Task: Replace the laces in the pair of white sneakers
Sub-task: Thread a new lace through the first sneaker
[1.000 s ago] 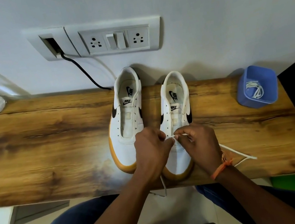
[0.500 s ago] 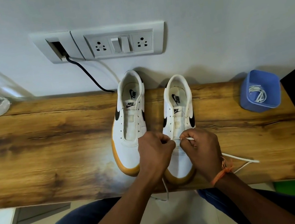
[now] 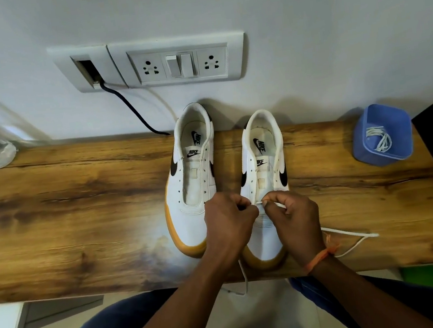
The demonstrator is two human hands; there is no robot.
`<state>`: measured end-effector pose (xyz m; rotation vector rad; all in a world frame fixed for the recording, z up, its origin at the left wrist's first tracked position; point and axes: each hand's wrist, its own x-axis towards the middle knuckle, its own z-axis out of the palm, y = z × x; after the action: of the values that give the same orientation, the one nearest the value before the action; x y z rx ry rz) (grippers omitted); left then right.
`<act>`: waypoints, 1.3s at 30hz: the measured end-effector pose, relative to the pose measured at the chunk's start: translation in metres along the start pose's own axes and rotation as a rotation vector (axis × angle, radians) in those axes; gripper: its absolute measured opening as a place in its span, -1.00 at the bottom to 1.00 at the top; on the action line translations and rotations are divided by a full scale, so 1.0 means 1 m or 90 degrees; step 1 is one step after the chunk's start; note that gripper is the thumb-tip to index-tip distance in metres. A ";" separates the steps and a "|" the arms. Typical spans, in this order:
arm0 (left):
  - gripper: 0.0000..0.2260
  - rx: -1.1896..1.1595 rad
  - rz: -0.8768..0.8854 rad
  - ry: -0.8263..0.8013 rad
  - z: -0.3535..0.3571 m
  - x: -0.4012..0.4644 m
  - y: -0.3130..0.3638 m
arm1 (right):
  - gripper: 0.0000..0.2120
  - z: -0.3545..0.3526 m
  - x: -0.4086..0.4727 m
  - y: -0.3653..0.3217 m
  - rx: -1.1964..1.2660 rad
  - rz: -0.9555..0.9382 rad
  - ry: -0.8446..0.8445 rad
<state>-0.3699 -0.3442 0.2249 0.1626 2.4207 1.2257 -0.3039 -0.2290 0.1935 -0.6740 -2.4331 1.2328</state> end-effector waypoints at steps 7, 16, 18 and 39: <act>-0.89 -0.005 0.013 0.002 0.000 0.001 -0.001 | -0.91 0.001 -0.001 -0.003 -0.053 -0.042 -0.014; -0.93 -0.057 -0.039 -0.021 -0.006 0.006 0.001 | -0.81 -0.005 0.008 -0.004 -0.172 -0.068 -0.105; -0.94 -0.044 -0.032 -0.026 -0.005 0.006 0.001 | -0.83 -0.006 0.006 -0.009 -0.296 -0.103 -0.117; -0.77 -0.015 -0.041 0.078 -0.043 0.025 0.017 | -0.96 -0.017 0.024 -0.010 -0.165 0.075 -0.175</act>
<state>-0.4122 -0.3584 0.2532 0.0019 2.4928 1.2680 -0.3184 -0.2098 0.2128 -0.7711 -2.8527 1.1259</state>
